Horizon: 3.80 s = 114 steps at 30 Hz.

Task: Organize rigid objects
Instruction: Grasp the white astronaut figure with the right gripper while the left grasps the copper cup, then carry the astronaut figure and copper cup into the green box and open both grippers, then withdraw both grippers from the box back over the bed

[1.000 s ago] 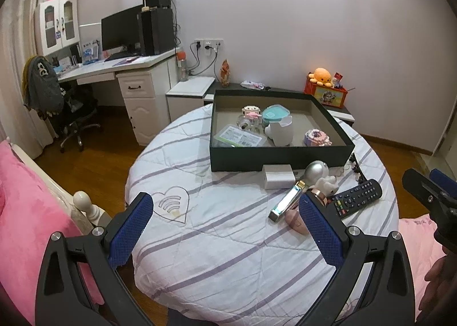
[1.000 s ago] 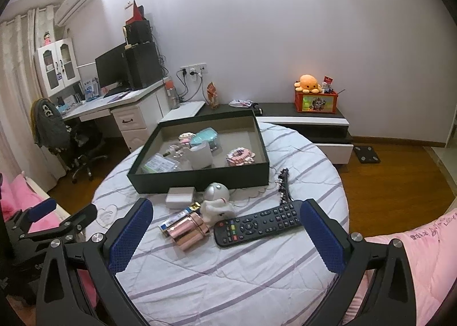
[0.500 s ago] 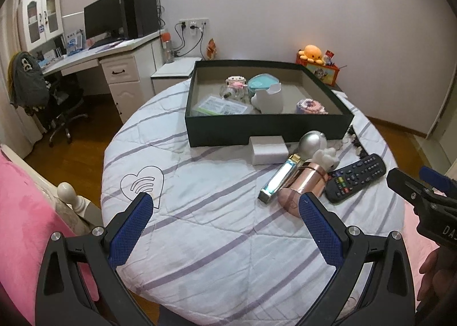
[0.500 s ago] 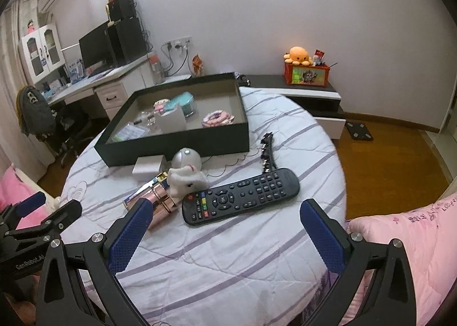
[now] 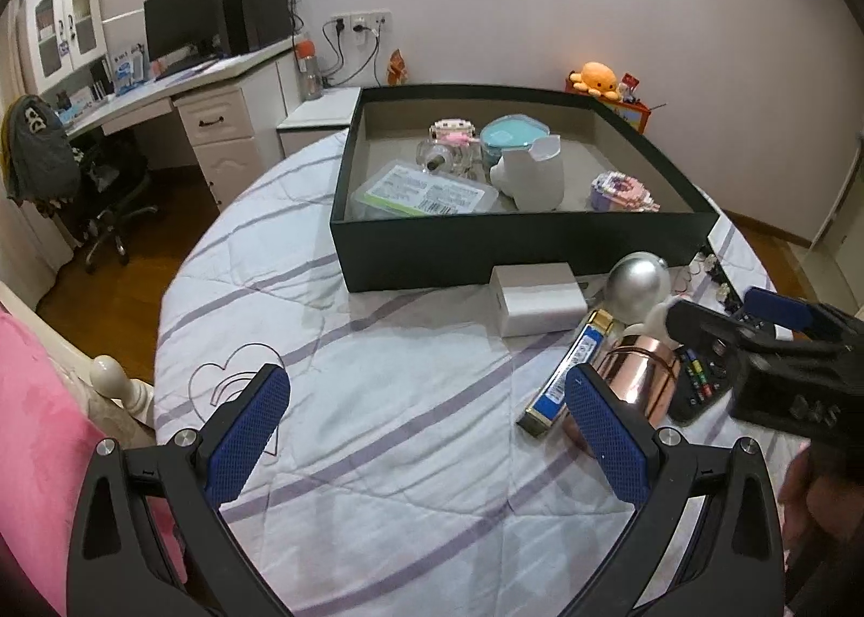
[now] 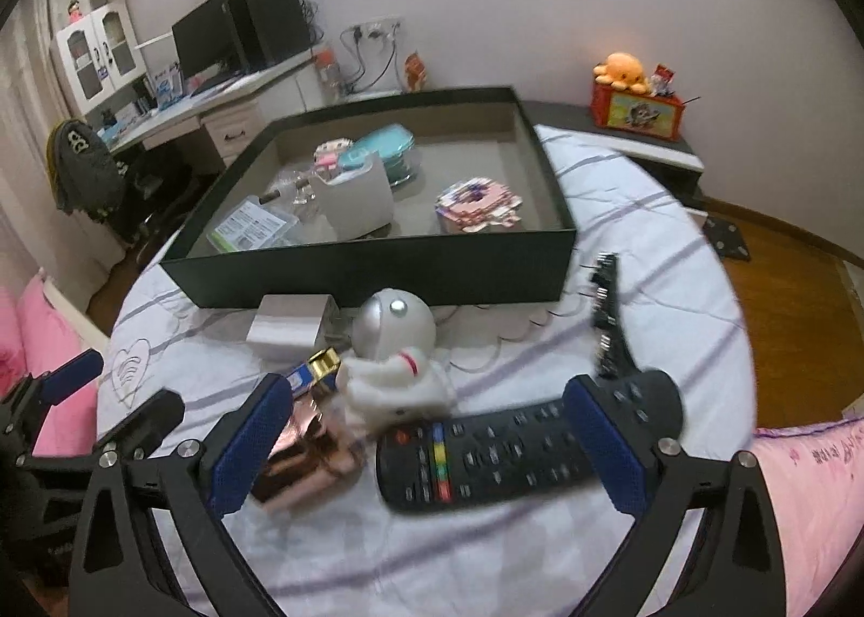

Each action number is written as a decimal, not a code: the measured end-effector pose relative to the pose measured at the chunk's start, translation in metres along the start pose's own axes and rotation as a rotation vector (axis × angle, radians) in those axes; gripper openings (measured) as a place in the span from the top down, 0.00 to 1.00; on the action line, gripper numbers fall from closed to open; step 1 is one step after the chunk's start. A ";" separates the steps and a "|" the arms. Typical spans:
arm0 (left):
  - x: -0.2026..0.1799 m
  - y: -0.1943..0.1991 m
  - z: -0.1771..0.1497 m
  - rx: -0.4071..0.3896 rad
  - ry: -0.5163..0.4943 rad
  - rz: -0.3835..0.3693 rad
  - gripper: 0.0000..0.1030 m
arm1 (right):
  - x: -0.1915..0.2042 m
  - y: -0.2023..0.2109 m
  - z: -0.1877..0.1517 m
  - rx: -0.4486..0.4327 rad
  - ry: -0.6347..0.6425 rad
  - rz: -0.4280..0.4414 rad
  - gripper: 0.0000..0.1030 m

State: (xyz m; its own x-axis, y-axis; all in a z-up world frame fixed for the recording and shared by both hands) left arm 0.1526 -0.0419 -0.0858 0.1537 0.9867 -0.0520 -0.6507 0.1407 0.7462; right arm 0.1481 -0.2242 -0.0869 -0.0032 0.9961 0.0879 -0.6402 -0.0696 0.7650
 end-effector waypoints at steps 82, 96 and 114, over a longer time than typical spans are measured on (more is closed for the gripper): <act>-0.008 -0.030 0.118 -0.090 -0.047 -0.177 0.55 | -0.004 -0.005 0.097 -0.105 0.050 0.180 0.44; 0.001 -0.115 0.154 0.008 -0.023 -0.139 0.55 | -0.016 -0.091 0.140 -0.004 0.039 0.091 0.43; 0.019 -0.050 0.145 -0.120 0.011 -0.054 0.00 | -0.008 -0.070 0.131 -0.038 0.029 0.049 0.00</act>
State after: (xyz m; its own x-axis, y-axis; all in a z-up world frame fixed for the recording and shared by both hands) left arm 0.2959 -0.0421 -0.0284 0.1834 0.9782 -0.0973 -0.7260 0.2015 0.6575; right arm 0.2937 -0.2344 -0.0571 -0.0577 0.9927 0.1056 -0.6671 -0.1170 0.7357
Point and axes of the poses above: each gripper's, at about its wrist camera, not at the fingertips, and y roughly against the way its jaws point, x to its left, z to its top, the point moved 1 cm from there along -y, roughly the way its jaws point, and after that the axes turned 3 degrees about -z, right-handed, at the moved point
